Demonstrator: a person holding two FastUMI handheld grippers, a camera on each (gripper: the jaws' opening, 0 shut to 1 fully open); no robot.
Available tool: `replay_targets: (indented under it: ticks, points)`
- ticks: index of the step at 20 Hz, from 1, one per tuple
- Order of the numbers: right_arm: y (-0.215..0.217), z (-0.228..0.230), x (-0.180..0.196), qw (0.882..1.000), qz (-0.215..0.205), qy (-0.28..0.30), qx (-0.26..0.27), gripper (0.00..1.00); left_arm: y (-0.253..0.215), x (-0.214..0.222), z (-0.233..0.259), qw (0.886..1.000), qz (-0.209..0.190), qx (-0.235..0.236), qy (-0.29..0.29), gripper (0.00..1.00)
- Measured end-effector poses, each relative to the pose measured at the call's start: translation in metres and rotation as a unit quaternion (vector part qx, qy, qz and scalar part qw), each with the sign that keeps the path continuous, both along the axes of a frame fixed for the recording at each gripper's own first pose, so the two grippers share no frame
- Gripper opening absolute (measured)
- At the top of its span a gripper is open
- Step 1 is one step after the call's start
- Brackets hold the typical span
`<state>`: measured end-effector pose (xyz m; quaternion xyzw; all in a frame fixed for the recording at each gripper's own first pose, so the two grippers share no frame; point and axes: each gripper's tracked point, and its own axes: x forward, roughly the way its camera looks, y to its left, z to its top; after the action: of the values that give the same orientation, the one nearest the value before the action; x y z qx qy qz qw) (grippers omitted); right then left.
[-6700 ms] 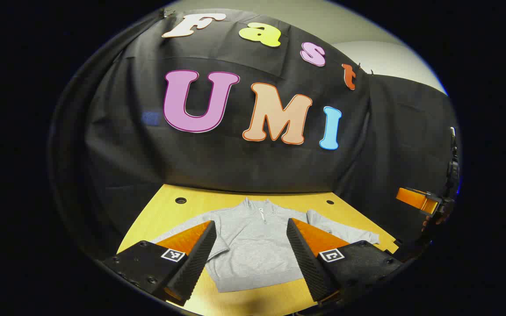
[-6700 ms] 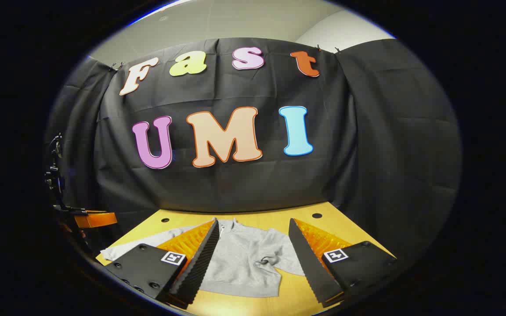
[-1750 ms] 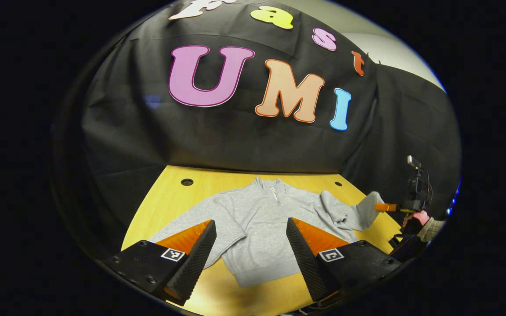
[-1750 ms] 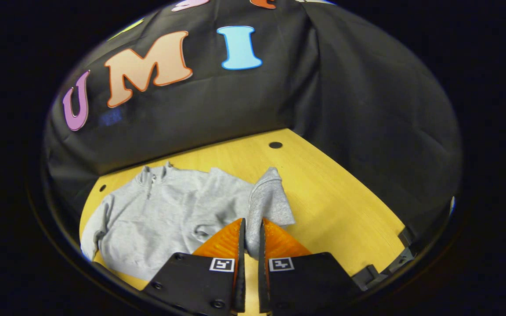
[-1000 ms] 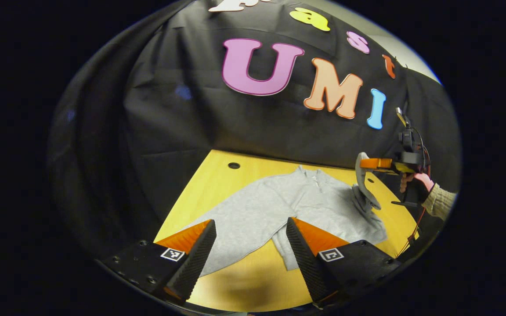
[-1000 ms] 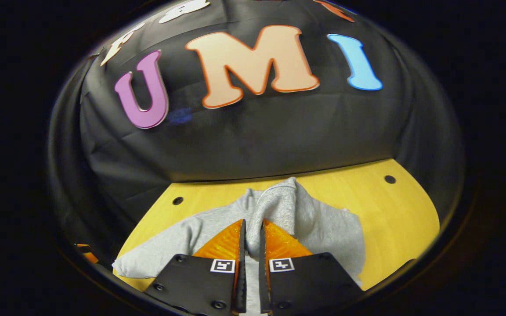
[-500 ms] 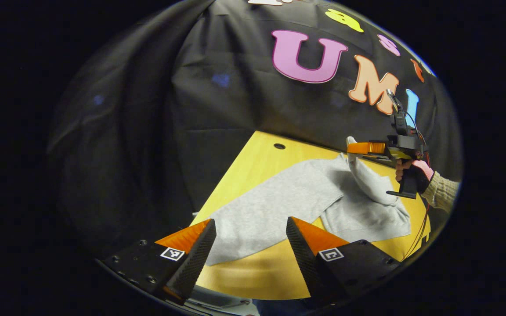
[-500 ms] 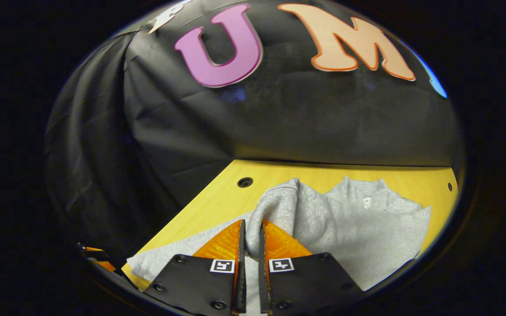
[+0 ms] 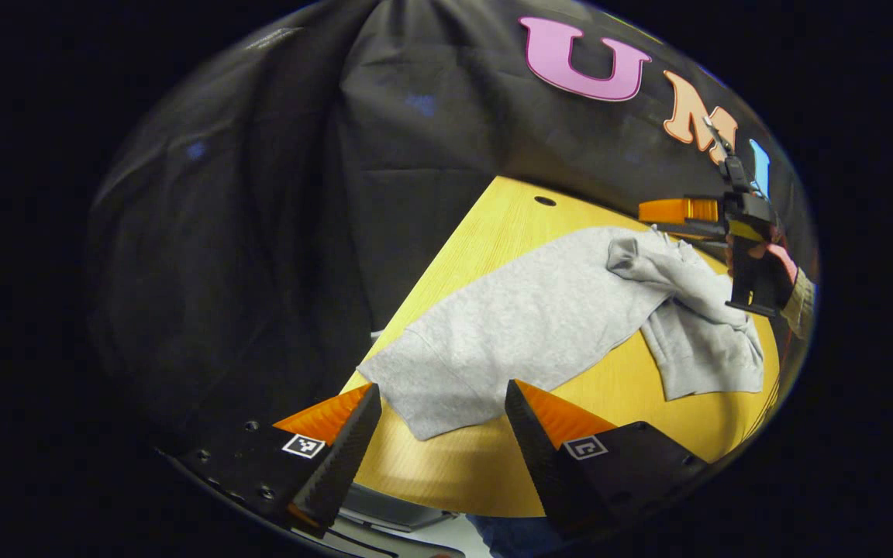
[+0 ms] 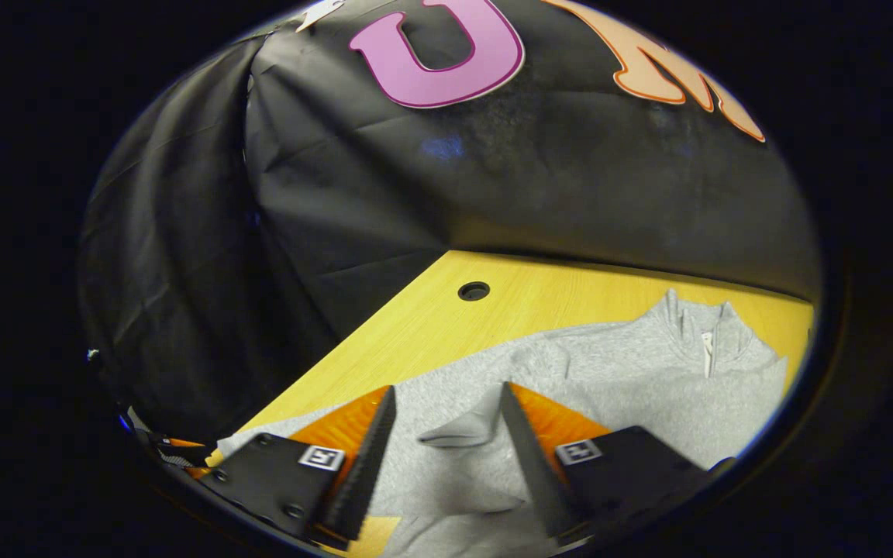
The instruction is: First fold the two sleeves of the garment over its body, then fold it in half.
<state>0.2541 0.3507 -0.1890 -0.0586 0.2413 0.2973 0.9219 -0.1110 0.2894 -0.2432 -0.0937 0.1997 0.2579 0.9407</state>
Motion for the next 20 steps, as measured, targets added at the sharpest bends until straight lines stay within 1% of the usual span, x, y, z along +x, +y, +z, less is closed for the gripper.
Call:
replay_targets:
  ticks: [2,5,7,10,13,15,17,18,19,20]
  points:
    - [-0.002,0.008,-0.002,1.000,0.000,-0.018,0.001,0.99,0.002,0.005,-0.005,1.000,0.000,0.001,0.005,0.95]
    - [-0.019,0.016,-0.006,1.000,-0.005,-0.028,-0.007,0.99,0.005,0.013,-0.010,1.000,-0.003,-0.001,0.010,0.95]
    - [-0.036,0.024,-0.007,0.999,-0.012,-0.037,-0.016,0.99,0.005,0.019,-0.015,1.000,-0.009,-0.006,0.019,0.95]
    - [-0.066,0.041,-0.006,0.998,-0.028,-0.048,-0.021,0.99,0.006,0.017,-0.022,1.000,-0.004,-0.003,0.027,0.94]
    - [-0.105,0.058,-0.015,0.997,-0.056,-0.054,-0.020,0.99,0.007,0.017,-0.022,1.000,-0.003,0.003,0.027,0.94]
    - [-0.133,0.063,-0.025,0.996,-0.075,-0.052,-0.023,0.99,0.006,0.018,-0.023,1.000,-0.005,0.006,0.028,0.91]
    - [-0.160,0.064,-0.038,0.994,-0.093,-0.047,-0.029,0.99,0.007,0.021,-0.021,1.000,-0.007,0.005,0.025,0.87]
    - [-0.172,0.063,-0.045,0.994,-0.101,-0.039,-0.031,0.99,0.007,0.023,-0.020,1.000,-0.006,0.004,0.023,0.77]
    - [-0.183,0.064,-0.052,0.993,-0.108,-0.032,-0.031,0.99,0.007,0.026,-0.020,1.000,-0.008,0.001,0.021,0.73]
    - [-0.193,0.066,-0.058,0.993,-0.114,-0.029,-0.031,0.99,0.006,0.028,-0.020,1.000,-0.014,-0.002,0.021,0.63]
